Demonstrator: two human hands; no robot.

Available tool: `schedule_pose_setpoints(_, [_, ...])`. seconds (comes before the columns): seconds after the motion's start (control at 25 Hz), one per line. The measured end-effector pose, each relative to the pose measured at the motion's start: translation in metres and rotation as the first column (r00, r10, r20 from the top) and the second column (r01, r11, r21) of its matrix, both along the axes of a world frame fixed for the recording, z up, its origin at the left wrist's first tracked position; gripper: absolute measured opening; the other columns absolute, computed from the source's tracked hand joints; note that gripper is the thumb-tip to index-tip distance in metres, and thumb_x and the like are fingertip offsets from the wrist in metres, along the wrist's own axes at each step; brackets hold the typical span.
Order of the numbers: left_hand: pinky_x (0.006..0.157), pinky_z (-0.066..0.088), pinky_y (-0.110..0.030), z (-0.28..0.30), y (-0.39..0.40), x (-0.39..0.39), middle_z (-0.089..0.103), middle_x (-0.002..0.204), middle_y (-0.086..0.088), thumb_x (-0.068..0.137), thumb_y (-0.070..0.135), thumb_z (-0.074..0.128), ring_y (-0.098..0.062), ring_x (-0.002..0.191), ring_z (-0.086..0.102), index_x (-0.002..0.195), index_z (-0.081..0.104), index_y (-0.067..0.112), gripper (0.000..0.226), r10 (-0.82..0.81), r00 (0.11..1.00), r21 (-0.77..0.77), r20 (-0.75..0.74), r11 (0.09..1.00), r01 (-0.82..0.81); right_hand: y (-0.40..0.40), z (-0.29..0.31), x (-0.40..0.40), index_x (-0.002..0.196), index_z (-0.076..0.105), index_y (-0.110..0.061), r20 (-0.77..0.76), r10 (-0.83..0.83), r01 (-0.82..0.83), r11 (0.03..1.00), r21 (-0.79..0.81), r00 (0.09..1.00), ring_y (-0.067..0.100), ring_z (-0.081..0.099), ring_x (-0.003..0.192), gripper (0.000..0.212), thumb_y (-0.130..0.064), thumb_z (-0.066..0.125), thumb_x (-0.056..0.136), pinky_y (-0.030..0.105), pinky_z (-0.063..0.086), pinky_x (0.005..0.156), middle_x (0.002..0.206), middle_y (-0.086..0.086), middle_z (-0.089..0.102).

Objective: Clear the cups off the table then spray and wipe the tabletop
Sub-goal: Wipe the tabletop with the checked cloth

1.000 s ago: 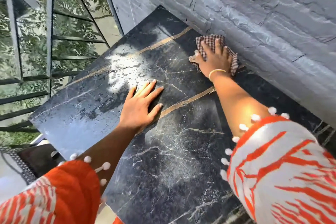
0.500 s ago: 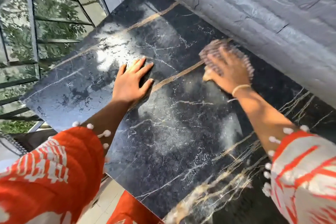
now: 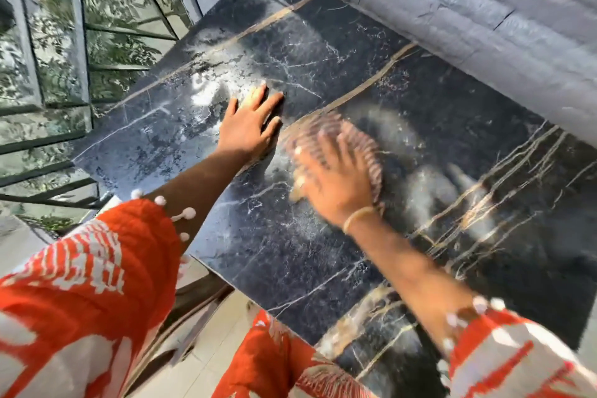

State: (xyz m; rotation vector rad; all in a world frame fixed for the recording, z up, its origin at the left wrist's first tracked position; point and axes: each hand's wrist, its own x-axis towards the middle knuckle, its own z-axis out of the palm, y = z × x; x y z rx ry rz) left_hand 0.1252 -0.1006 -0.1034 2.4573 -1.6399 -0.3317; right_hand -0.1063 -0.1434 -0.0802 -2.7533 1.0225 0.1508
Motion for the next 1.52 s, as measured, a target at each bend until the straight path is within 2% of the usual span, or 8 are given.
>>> schedule_pose_setpoints(0.24, [0.119,0.012,-0.047,-0.003,0.121,-0.008,0.023,0.161,-0.001,0.098,0.047,0.03,-0.019,0.148,0.021,0.148,0.032,0.038,0.051,0.012,0.999,-0.026,-0.048,1.0,-0.013,0.122,-0.011,-0.035,0.14,0.04,-0.048,0.089,0.664,-0.669,0.743,0.028,0.742,0.033,0.024,0.145,0.052,-0.063,0.041,0.091,0.055,0.018,0.113,0.159,-0.001,0.027])
schedule_pose_setpoints(0.44, [0.118,0.011,-0.049,-0.006,0.169,-0.02,0.017,0.162,-0.001,0.099,0.047,0.024,-0.022,0.149,0.017,0.152,0.025,0.035,0.054,-0.026,0.999,0.036,0.039,0.999,0.025,-0.008,-0.01,-0.018,0.144,0.039,-0.04,0.018,0.055,-0.053,0.994,-0.096,0.998,0.032,0.029,0.144,0.061,-0.067,0.032,0.089,0.059,0.028,0.112,0.158,0.004,0.028])
schedule_pose_setpoints(0.6, [0.118,0.012,-0.05,-0.006,0.169,-0.021,0.012,0.163,0.001,0.1,0.049,0.017,-0.021,0.15,0.013,0.153,0.016,0.037,0.055,-0.035,0.996,0.064,0.082,0.997,0.03,-0.02,-0.002,-0.004,0.149,0.019,-0.047,-0.073,-0.334,0.335,0.942,0.003,0.94,0.037,0.011,0.148,0.06,-0.064,0.026,0.092,0.055,0.013,0.119,0.163,0.002,0.004])
schedule_pose_setpoints(0.76, [0.121,0.004,-0.047,-0.003,0.168,-0.02,0.003,0.164,0.004,0.097,0.052,0.006,-0.017,0.151,0.003,0.153,0.007,0.039,0.057,-0.031,0.998,0.1,0.057,0.995,0.025,0.098,-0.002,0.004,0.146,0.027,-0.048,-0.03,0.03,-0.031,0.998,-0.046,0.999,0.038,0.027,0.143,0.054,-0.063,0.02,0.094,0.056,0.029,0.112,0.16,0.007,0.02])
schedule_pose_setpoints(0.96, [0.119,0.006,-0.052,0.002,0.167,-0.026,0.01,0.163,-0.003,0.099,0.048,0.012,-0.023,0.151,0.008,0.154,0.017,0.032,0.058,-0.032,0.999,0.066,0.018,0.997,0.031,0.152,-0.001,-0.028,0.145,0.029,-0.048,-0.014,0.59,-0.59,0.807,0.017,0.807,0.036,0.024,0.145,0.049,-0.059,0.032,0.097,0.055,0.022,0.116,0.16,0.002,0.022])
schedule_pose_setpoints(1.2, [0.119,0.004,-0.055,-0.001,0.138,-0.051,0.022,0.161,-0.003,0.1,0.043,0.021,-0.022,0.149,0.016,0.15,0.029,0.02,0.056,-0.052,0.998,0.021,0.044,0.998,0.051,-0.032,-0.008,-0.04,0.146,0.02,-0.05,-0.077,0.064,-0.07,0.995,-0.074,0.995,0.031,0.02,0.147,0.051,-0.061,0.023,0.096,0.057,0.016,0.118,0.162,-0.002,0.012])
schedule_pose_setpoints(1.36, [0.116,0.008,-0.058,-0.001,0.111,-0.074,0.028,0.158,-0.005,0.098,0.044,0.024,-0.023,0.147,0.024,0.146,0.036,0.017,0.057,-0.002,1.0,-0.03,0.027,1.0,0.003,-0.083,-0.004,-0.034,0.149,0.019,-0.045,-0.095,-0.399,0.4,0.916,-0.01,0.912,0.034,0.011,0.148,0.055,-0.058,0.024,0.096,0.057,0.014,0.117,0.163,0.004,0.005])
schedule_pose_setpoints(1.52, [0.112,0.017,-0.059,-0.006,0.093,-0.088,0.036,0.154,-0.007,0.097,0.042,0.028,-0.025,0.142,0.033,0.143,0.041,0.015,0.054,0.042,0.999,-0.069,0.029,0.997,-0.04,-0.003,-0.003,-0.062,0.147,0.023,-0.05,-0.052,0.082,-0.083,0.996,-0.024,0.995,0.036,0.013,0.147,0.052,-0.054,0.027,0.095,0.059,0.014,0.118,0.163,0.003,0.009])
